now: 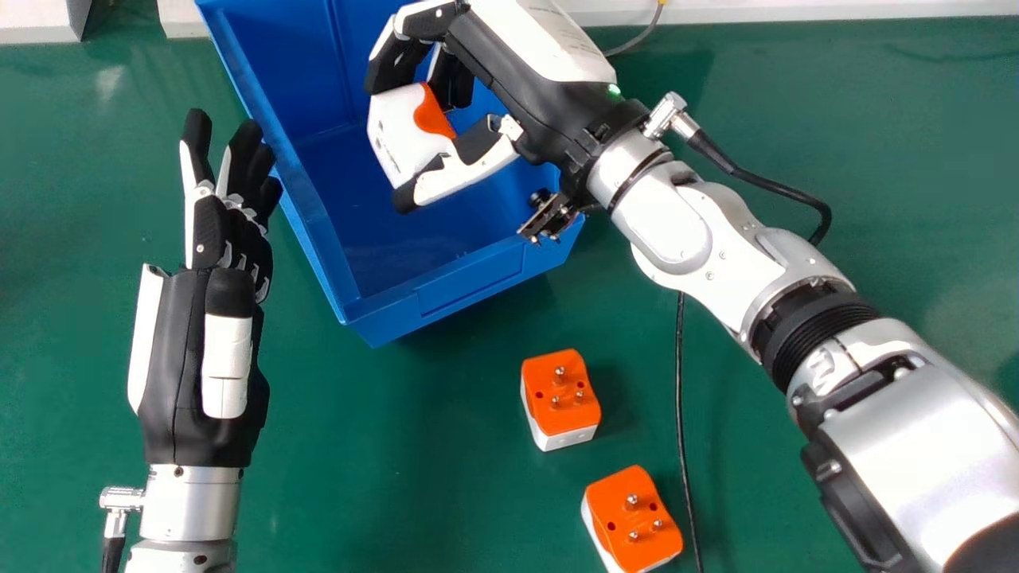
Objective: Pick all objects and put in blue box
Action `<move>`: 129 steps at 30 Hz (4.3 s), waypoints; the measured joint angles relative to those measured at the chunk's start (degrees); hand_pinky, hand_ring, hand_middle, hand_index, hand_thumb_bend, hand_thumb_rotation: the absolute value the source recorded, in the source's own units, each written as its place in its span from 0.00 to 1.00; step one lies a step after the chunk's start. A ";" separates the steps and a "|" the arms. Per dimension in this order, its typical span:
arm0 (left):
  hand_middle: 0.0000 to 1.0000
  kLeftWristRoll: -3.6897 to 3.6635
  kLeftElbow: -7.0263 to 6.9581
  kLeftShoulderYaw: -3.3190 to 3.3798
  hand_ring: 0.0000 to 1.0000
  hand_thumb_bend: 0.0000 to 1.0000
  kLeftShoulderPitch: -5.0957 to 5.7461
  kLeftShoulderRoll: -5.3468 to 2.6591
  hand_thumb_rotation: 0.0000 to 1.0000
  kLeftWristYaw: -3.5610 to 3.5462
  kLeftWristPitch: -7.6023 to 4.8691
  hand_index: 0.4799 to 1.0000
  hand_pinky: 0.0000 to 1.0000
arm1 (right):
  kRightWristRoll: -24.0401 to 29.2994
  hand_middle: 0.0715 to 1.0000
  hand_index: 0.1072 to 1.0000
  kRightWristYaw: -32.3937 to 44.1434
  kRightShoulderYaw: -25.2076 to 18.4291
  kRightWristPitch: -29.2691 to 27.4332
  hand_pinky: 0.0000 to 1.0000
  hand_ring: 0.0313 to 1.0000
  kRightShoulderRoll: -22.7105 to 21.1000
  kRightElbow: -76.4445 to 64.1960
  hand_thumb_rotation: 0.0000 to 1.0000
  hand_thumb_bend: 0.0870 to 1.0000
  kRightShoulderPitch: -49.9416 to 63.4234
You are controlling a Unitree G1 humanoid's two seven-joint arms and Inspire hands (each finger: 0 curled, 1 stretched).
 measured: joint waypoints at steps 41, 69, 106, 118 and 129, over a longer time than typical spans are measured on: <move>0.96 -0.60 -3.17 -0.04 0.94 0.89 2.29 -0.26 0.95 0.62 0.92 0.95 0.96 | 21.74 0.75 0.75 11.08 -11.43 -21.62 0.64 0.74 -12.05 -29.12 0.40 0.99 23.45; 0.97 -0.47 -4.62 0.00 0.95 0.89 3.40 -0.17 0.95 0.63 1.97 0.95 0.97 | 23.89 0.74 0.74 14.77 -23.55 -21.89 0.56 0.71 -18.83 -37.51 0.32 0.92 40.67; 0.97 -1.72 -4.09 -0.02 0.96 0.88 2.35 -0.07 0.95 -1.00 2.07 0.94 0.98 | 18.21 0.88 0.85 18.72 -19.55 -11.59 0.73 0.87 -21.23 -8.34 0.29 0.98 29.38; 0.97 -1.81 -4.11 -0.01 0.96 0.89 2.29 -0.14 0.95 -1.12 2.07 0.94 0.98 | 14.57 0.90 0.86 17.08 -16.58 -7.67 0.74 0.88 -21.23 -4.14 0.27 1.00 25.03; 0.97 -2.35 -4.11 0.09 0.96 0.89 2.24 -0.14 0.95 -1.94 2.02 0.94 0.98 | 13.43 0.91 0.89 18.20 -14.25 -5.83 0.78 0.89 -21.62 -1.88 0.27 1.00 23.53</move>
